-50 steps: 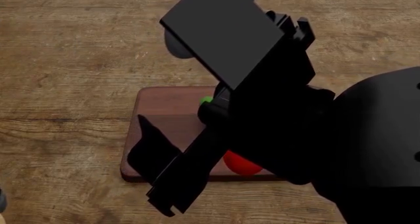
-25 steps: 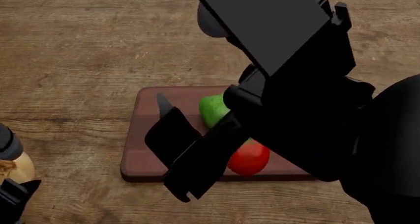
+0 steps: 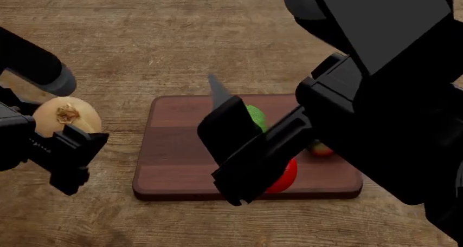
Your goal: Place the avocado, onion, tomato and bell pepper on the cutting board.
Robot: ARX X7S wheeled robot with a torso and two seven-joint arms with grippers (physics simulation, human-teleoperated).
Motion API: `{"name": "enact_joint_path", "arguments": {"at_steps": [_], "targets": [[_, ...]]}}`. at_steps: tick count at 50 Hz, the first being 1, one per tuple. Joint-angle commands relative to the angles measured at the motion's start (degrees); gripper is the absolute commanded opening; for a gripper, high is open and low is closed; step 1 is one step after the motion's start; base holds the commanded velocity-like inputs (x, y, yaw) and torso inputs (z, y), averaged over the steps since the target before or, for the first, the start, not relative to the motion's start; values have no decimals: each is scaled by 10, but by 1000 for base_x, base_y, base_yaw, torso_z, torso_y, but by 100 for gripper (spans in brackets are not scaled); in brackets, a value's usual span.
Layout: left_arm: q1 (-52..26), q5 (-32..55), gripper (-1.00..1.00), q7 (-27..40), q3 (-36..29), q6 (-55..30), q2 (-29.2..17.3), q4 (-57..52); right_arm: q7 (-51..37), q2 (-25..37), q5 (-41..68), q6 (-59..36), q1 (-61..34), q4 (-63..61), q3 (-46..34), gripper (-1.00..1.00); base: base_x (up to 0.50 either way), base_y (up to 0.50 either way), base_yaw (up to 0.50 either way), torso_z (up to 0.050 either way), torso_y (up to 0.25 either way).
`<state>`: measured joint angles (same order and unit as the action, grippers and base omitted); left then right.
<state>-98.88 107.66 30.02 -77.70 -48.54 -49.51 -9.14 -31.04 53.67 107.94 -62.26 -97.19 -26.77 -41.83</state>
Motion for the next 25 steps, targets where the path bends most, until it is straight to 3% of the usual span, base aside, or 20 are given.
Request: {"name": "enact_joint_path", "arguments": {"at_steps": [1, 25], "targets": [[3, -17, -100, -27, 1, 26, 78, 78, -1, 25, -1, 8, 4, -6, 12, 100, 0, 0, 0, 0, 0], [66, -60, -100, -106, -3, 97, 187, 228, -14, 30, 5, 12, 9, -10, 9, 100, 0, 0, 0, 0, 0]]}}
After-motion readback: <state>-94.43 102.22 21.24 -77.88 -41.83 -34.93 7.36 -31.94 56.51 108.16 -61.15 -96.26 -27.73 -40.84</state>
